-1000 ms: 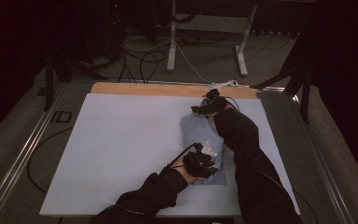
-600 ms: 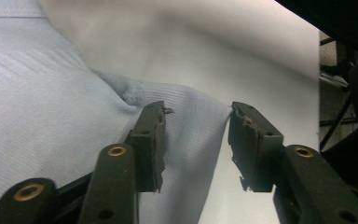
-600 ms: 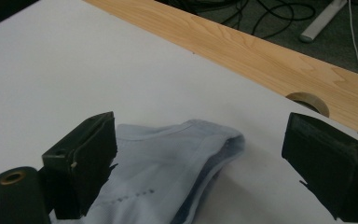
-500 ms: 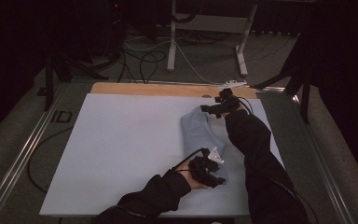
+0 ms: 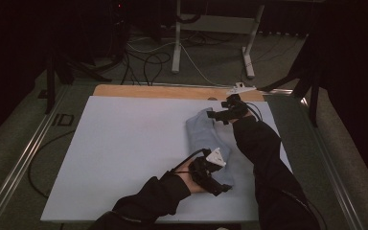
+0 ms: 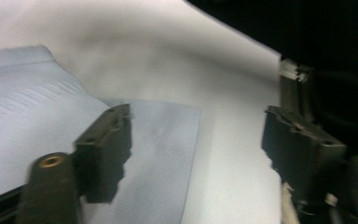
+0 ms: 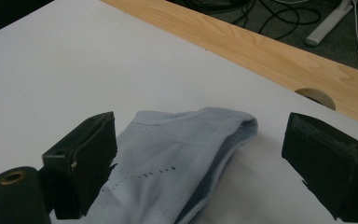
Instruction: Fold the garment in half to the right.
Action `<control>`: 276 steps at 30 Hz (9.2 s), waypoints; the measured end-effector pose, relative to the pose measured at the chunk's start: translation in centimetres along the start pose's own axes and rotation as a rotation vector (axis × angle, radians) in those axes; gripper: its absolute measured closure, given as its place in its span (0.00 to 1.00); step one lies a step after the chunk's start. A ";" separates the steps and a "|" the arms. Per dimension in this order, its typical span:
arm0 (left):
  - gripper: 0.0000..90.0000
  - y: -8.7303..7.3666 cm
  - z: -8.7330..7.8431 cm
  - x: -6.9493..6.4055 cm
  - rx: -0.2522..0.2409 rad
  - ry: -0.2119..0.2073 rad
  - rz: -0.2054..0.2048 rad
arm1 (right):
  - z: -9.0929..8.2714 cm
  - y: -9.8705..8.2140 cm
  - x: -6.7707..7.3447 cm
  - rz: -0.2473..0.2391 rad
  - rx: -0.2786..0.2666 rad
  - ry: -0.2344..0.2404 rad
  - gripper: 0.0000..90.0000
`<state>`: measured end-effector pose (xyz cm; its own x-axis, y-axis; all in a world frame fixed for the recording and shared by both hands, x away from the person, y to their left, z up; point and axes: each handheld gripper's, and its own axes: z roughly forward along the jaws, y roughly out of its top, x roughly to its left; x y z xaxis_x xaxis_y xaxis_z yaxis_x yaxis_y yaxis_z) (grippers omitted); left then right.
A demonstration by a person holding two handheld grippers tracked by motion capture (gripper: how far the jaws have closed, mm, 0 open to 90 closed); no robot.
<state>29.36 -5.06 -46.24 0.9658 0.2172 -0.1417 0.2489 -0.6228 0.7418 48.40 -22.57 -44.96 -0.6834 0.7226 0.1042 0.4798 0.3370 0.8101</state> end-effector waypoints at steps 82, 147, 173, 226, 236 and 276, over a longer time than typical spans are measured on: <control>0.01 -21.3 -16.7 5.1 -0.218 0.394 -0.227 | 6.5 -3.5 -0.7 0.073 0.257 -0.131 0.95; 0.01 -22.3 -17.6 4.7 -0.217 0.388 -0.209 | -7.3 -8.7 10.0 -0.082 0.082 0.090 0.17; 0.01 -22.4 -17.5 4.8 -0.212 0.385 -0.215 | -9.4 -16.1 11.4 0.000 0.265 -0.049 0.88; 0.01 -22.4 -17.9 4.9 -0.228 0.386 -0.215 | -11.5 -11.2 12.5 -0.103 0.178 0.026 1.00; 0.01 -22.5 -17.9 5.0 -0.224 0.385 -0.217 | -7.1 -10.1 13.5 -0.180 0.181 0.163 1.00; 0.01 -22.5 -17.7 4.9 -0.218 0.383 -0.210 | -5.8 -14.6 14.5 -0.207 0.310 0.220 1.00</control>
<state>27.25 23.34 -51.98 0.7898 0.6079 -0.0817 0.3748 -0.3728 0.8488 28.33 -20.47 -51.94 -0.8675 0.4863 0.1050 0.4399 0.6511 0.6185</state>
